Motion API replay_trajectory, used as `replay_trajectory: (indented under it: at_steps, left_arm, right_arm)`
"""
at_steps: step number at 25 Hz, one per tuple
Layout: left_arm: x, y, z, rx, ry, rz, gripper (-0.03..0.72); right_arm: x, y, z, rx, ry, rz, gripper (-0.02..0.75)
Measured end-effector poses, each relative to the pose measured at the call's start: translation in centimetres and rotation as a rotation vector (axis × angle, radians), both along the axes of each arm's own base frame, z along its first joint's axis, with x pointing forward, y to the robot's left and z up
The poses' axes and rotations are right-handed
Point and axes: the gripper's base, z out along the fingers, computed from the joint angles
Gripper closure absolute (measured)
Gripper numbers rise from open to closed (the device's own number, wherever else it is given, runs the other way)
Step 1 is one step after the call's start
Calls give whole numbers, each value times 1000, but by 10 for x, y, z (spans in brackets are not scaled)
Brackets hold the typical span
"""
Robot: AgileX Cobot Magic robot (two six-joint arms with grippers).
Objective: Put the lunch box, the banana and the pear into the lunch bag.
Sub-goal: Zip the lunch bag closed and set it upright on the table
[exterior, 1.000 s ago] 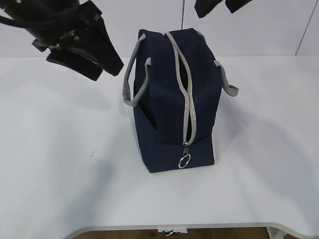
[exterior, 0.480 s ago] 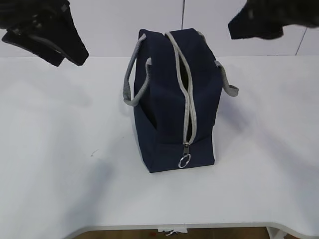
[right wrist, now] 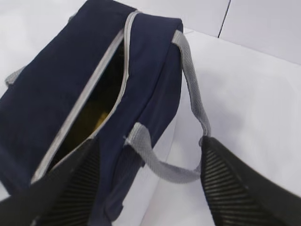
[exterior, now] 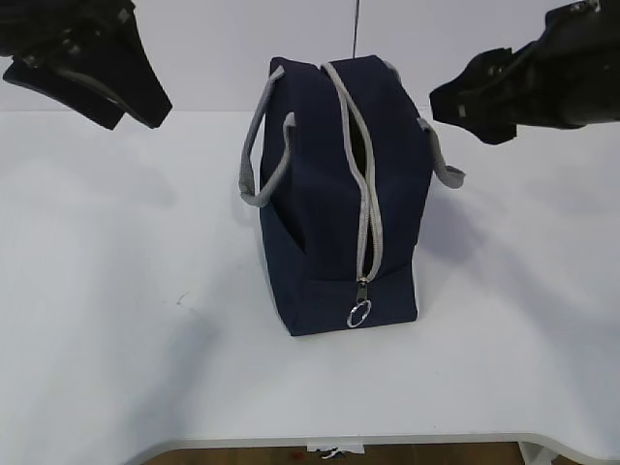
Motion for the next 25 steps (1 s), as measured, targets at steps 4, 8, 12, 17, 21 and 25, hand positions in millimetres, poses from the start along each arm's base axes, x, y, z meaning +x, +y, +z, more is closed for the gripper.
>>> replay_trajectory:
  at_steps: [4, 8, 12, 17, 21, 25]
  left_arm:
    - [0, 0, 0, -5, 2, 1, 255]
    - [-1, -2, 1, -22, 9, 0, 255]
    - [-1, -2, 1, -25, 10, 0, 255]
    - [-1, -2, 1, -25, 10, 0, 255]
    - [-1, -2, 1, -25, 10, 0, 255]
    - [-1, -2, 1, -25, 10, 0, 255]
  right_arm:
    - [3, 3, -10, 1, -80, 11, 217]
    - [-15, 9, -29, 11, -174, 61, 217]
    - [-38, 5, -54, 43, -254, 80, 217]
    - [-64, -5, -94, 86, -255, 99, 217]
    - [-83, -7, -118, 125, -197, 160, 217]
    - [-90, -8, -128, 134, -162, 176, 217]
